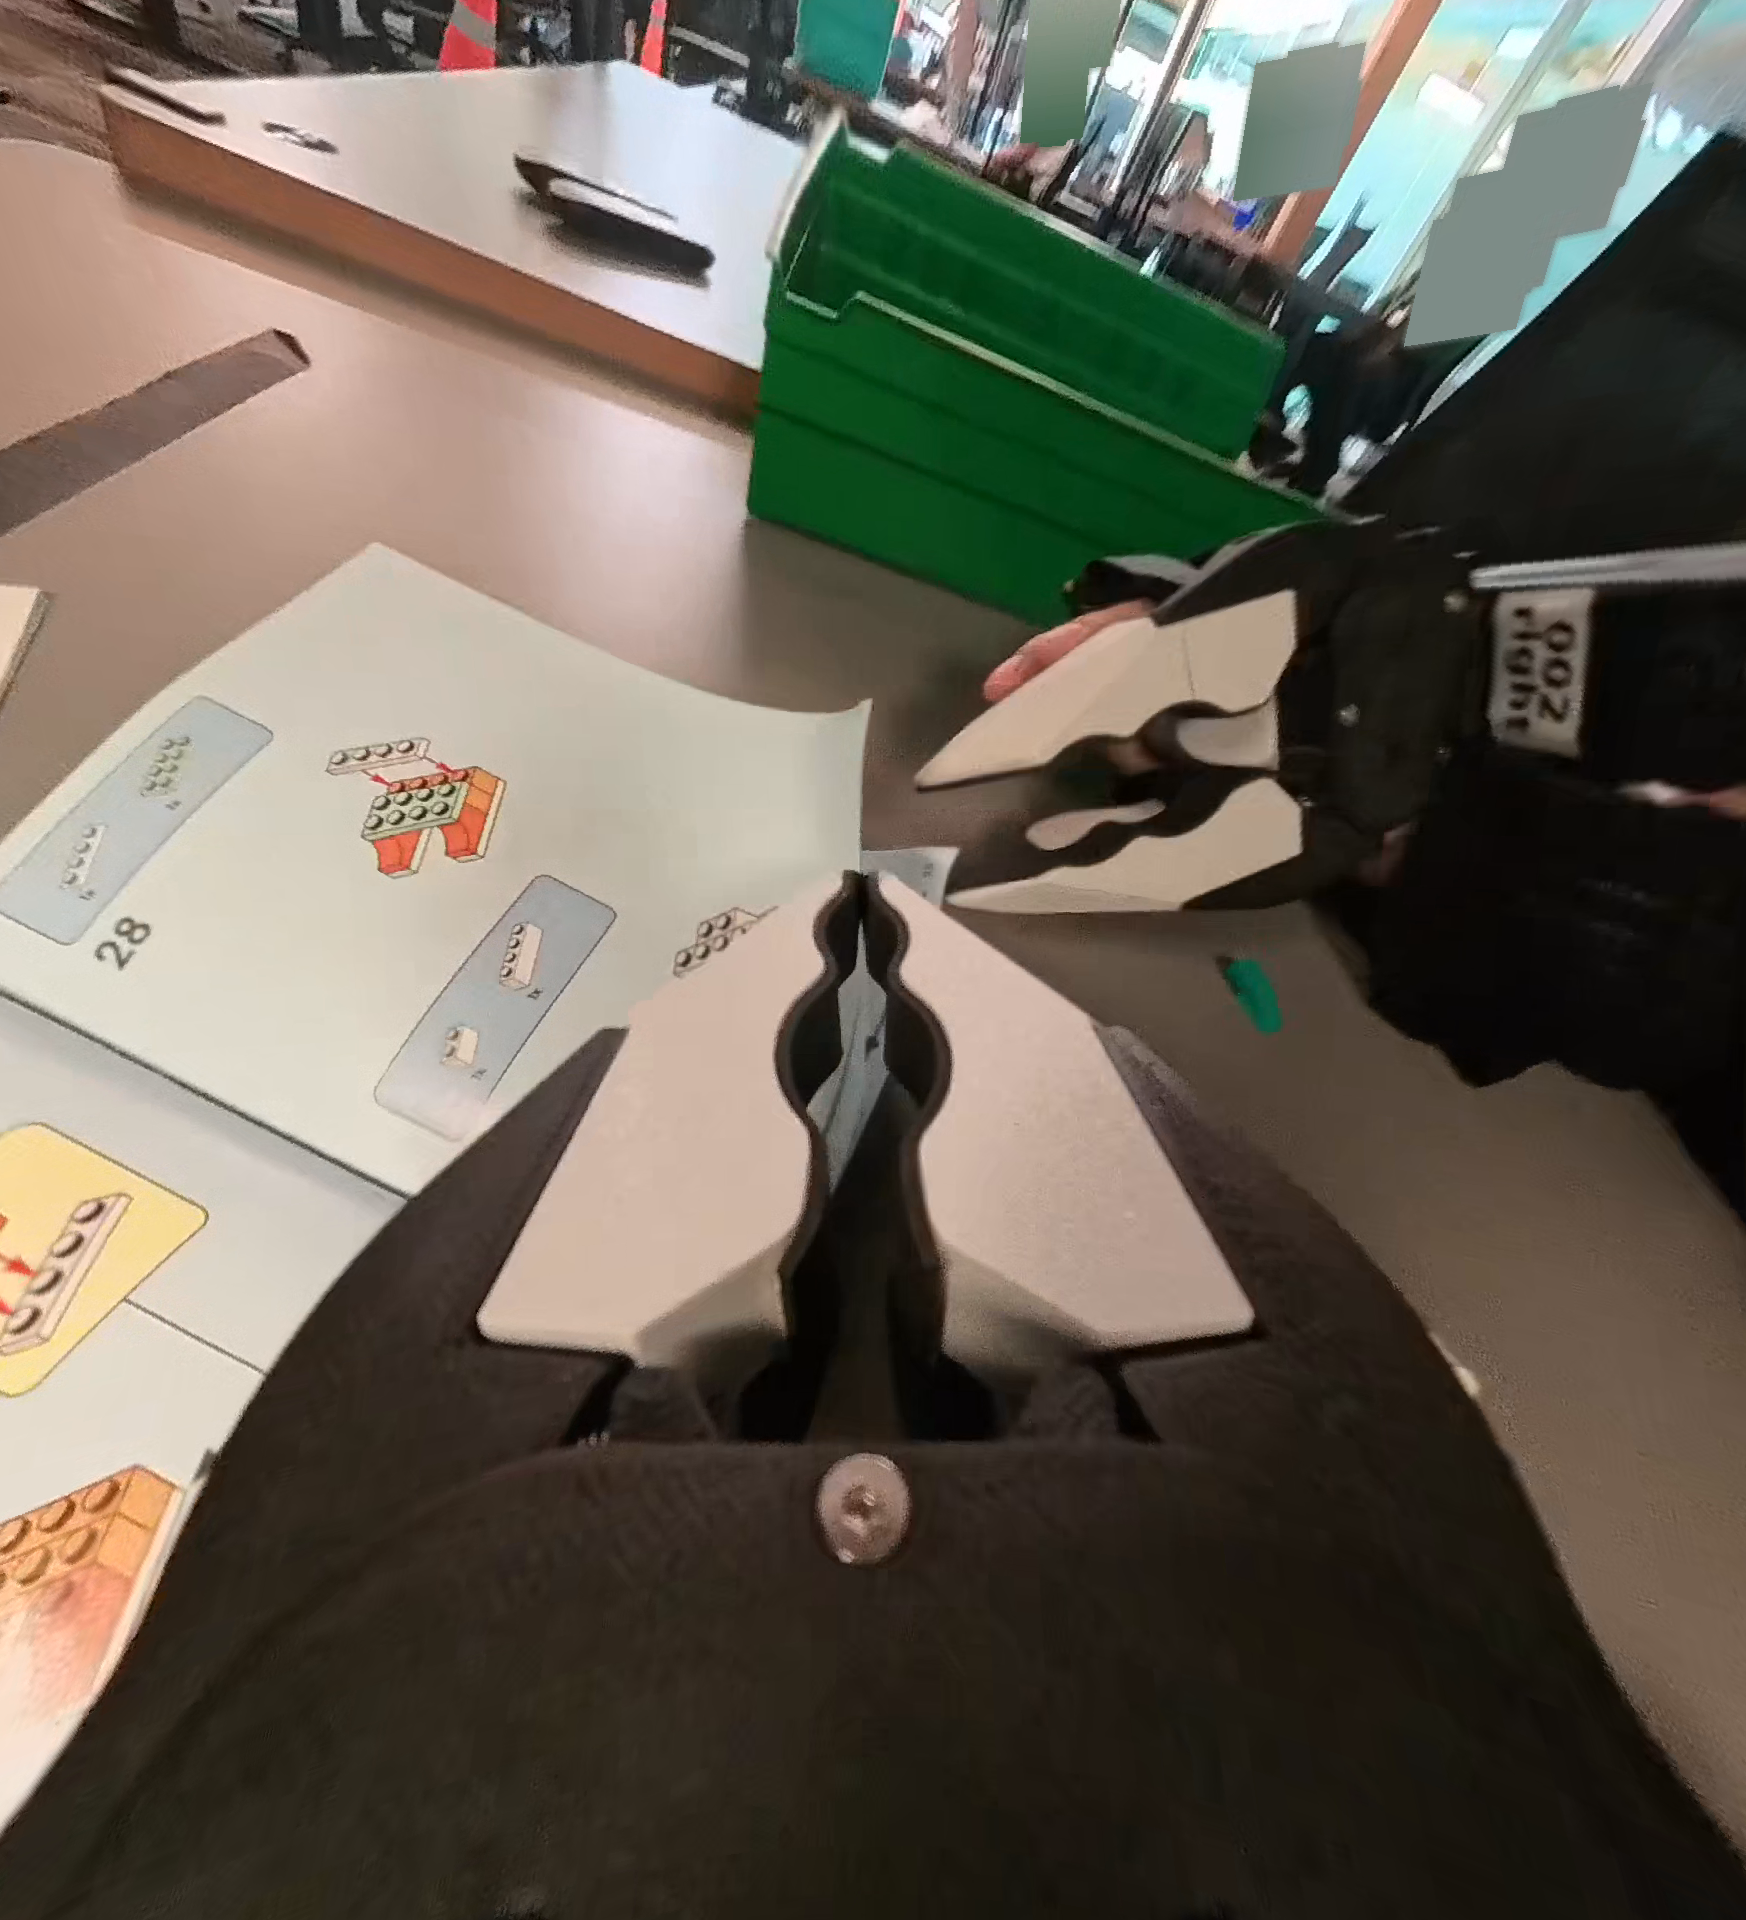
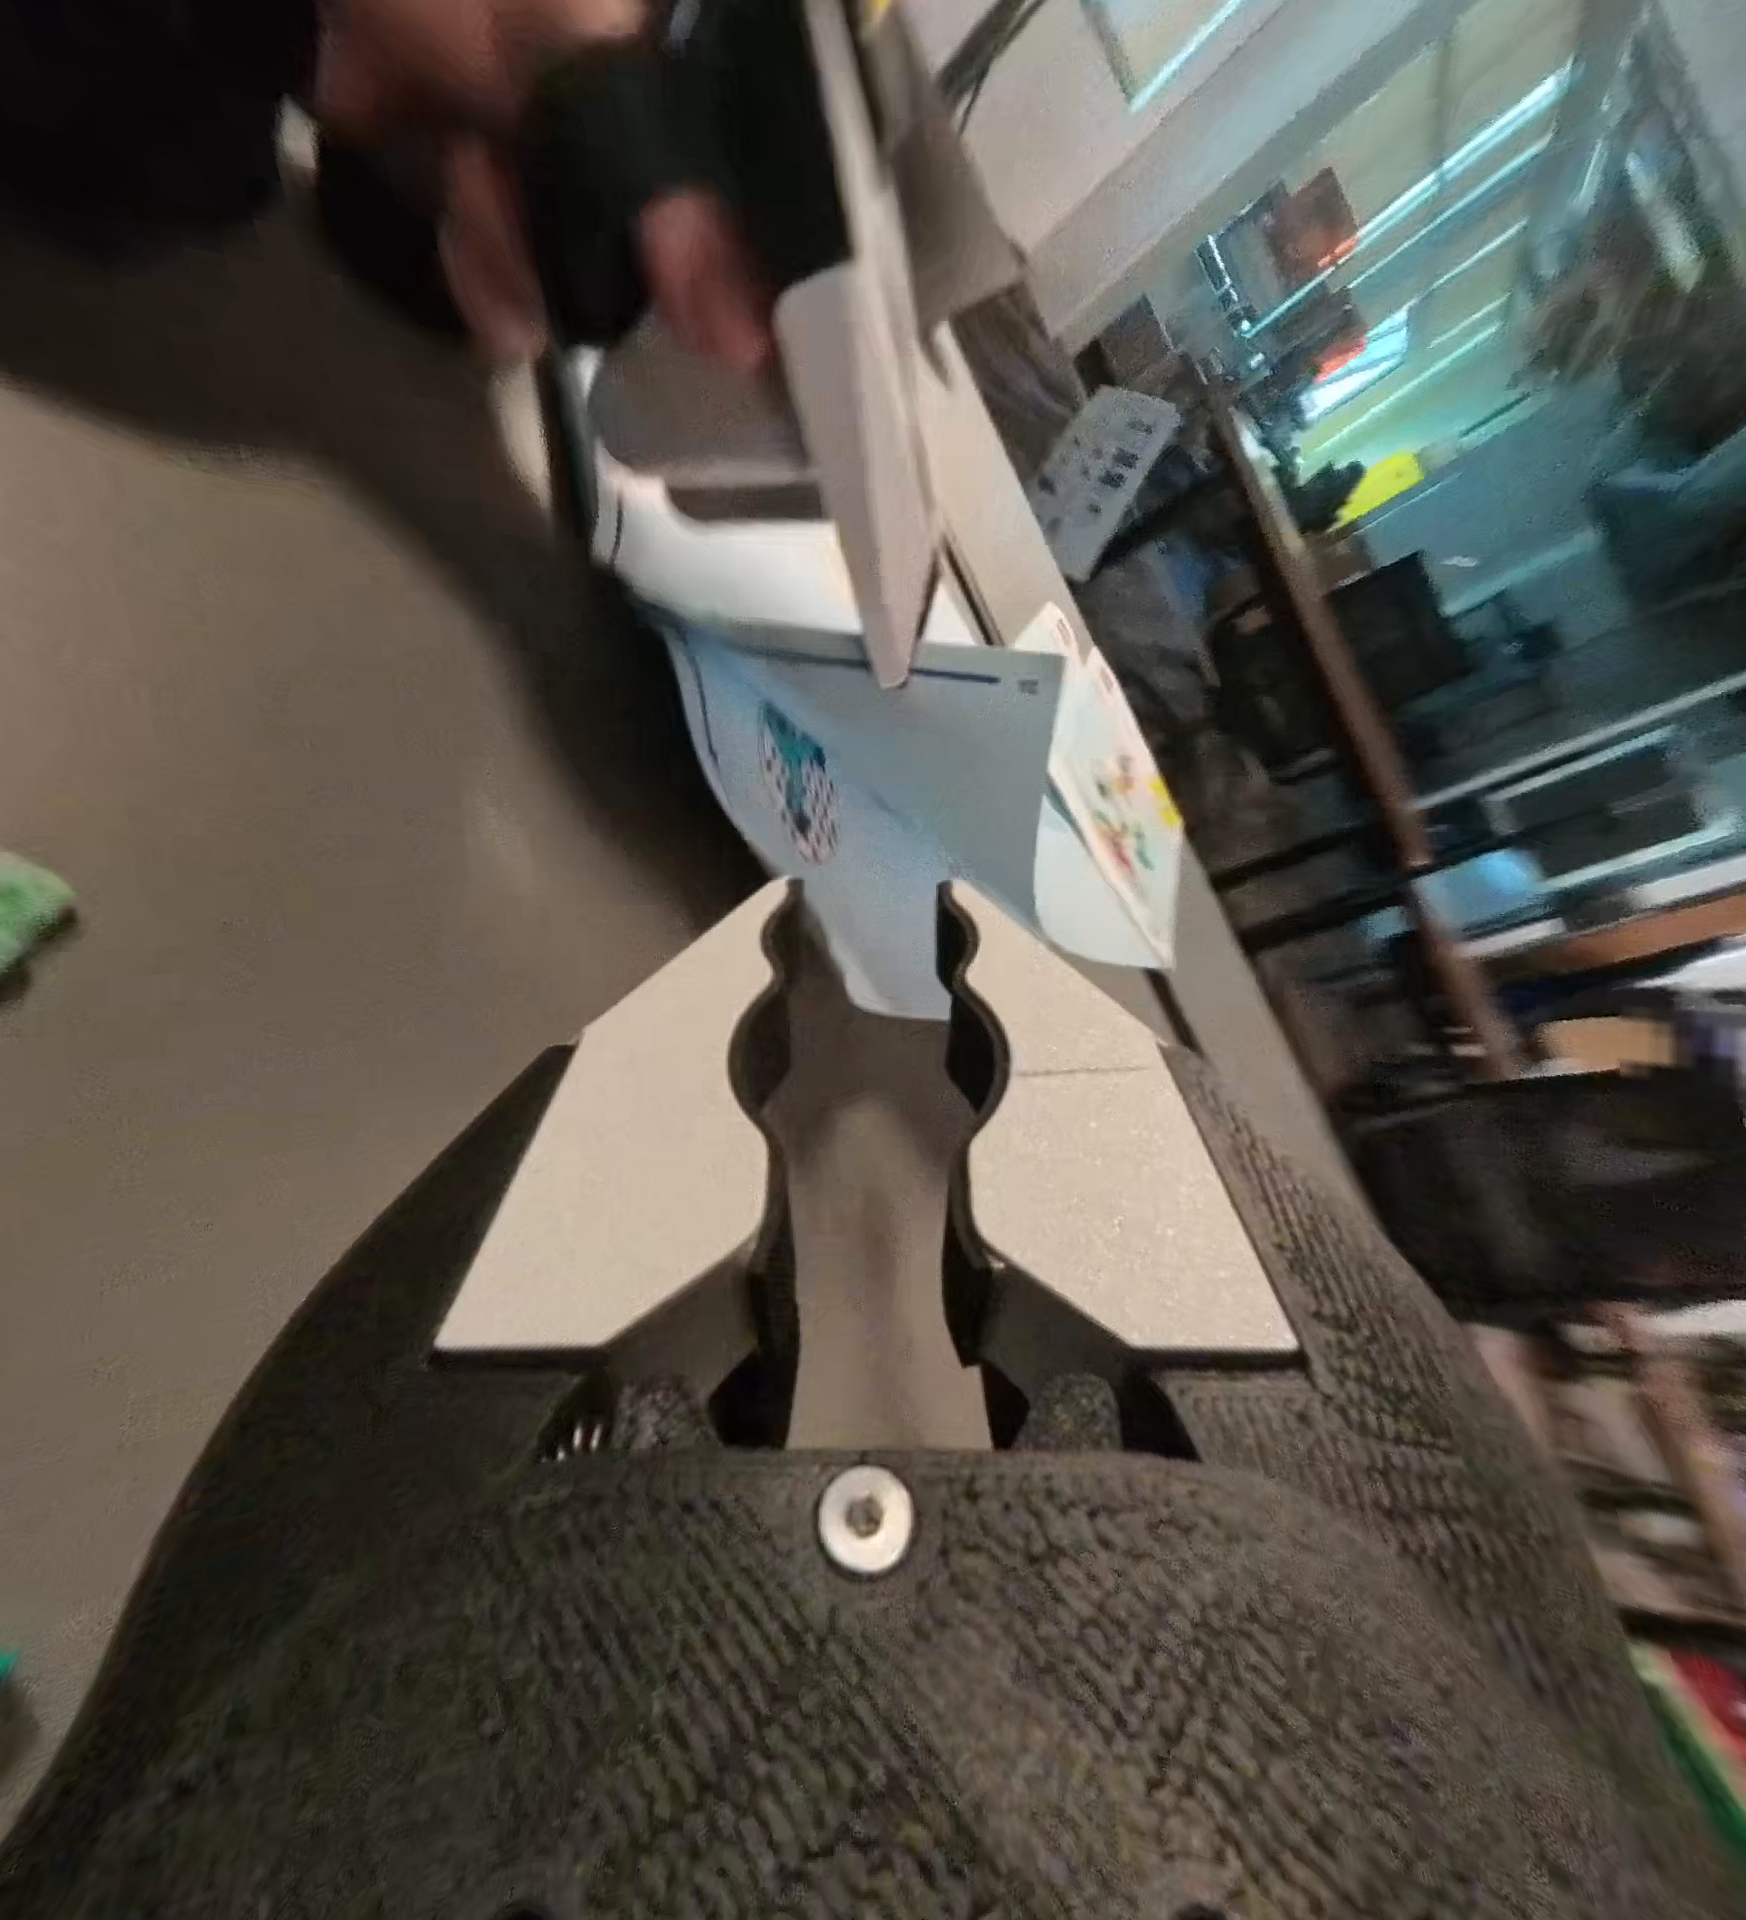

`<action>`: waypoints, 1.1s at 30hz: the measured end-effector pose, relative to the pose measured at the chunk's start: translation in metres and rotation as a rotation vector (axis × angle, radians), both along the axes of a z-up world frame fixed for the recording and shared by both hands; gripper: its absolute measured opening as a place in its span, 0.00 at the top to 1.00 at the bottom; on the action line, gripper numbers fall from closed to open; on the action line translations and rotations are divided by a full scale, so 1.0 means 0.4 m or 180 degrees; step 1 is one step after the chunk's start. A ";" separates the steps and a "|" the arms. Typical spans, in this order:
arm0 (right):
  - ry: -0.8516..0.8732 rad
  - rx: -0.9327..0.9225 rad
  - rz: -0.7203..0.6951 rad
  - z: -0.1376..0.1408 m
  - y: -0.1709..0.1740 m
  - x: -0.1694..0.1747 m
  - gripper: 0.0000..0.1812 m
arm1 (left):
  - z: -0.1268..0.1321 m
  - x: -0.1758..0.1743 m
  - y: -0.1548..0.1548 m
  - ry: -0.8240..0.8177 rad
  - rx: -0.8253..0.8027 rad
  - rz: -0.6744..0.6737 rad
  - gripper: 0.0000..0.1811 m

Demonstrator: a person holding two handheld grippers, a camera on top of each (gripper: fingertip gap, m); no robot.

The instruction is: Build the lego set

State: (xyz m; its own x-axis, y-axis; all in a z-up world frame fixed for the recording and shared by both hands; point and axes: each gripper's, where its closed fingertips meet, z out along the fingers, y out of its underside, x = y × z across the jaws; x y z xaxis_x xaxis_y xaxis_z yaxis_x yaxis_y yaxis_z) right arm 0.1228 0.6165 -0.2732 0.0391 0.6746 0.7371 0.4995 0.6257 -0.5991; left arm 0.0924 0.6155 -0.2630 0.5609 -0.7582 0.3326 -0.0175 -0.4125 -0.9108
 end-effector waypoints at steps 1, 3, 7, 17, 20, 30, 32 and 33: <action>0.0184 -0.0275 0.0041 0.017 -0.006 -0.003 0.86 | 0.006 -0.002 -0.001 -0.0088 -0.0021 -0.0011 1.00; 0.0516 -0.0533 0.0079 0.053 -0.011 -0.011 0.83 | 0.013 -0.005 -0.003 -0.0195 -0.0037 -0.0036 1.00; 0.0767 -0.0298 0.0053 0.077 -0.014 -0.036 0.78 | 0.009 0.002 -0.009 -0.0149 -0.0026 -0.0105 1.00; 0.0628 -0.0053 0.0116 0.054 -0.023 -0.060 0.78 | -0.009 0.026 -0.023 0.0276 0.0228 -0.0206 1.00; 0.0645 0.0042 0.0120 0.061 -0.026 -0.051 0.81 | -0.005 0.023 -0.021 0.0240 0.0240 -0.0184 1.00; 0.0580 0.0250 0.0121 0.060 -0.026 -0.043 0.85 | -0.006 0.023 -0.019 0.0258 0.0228 -0.0165 1.00; 0.0559 0.0301 0.0120 0.059 -0.027 -0.043 0.85 | -0.006 0.023 -0.018 0.0251 0.0221 -0.0161 1.00; 0.0552 0.0316 0.0120 0.059 -0.027 -0.042 0.85 | -0.006 0.023 -0.018 0.0253 0.0220 -0.0159 1.00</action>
State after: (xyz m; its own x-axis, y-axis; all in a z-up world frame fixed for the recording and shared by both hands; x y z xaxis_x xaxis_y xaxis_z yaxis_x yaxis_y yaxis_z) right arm 0.1059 0.6057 -0.2497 0.1474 0.6023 0.7845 0.3693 0.7023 -0.6086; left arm 0.1015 0.6083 -0.2655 0.5443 -0.8054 0.2344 -0.1098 -0.3455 -0.9320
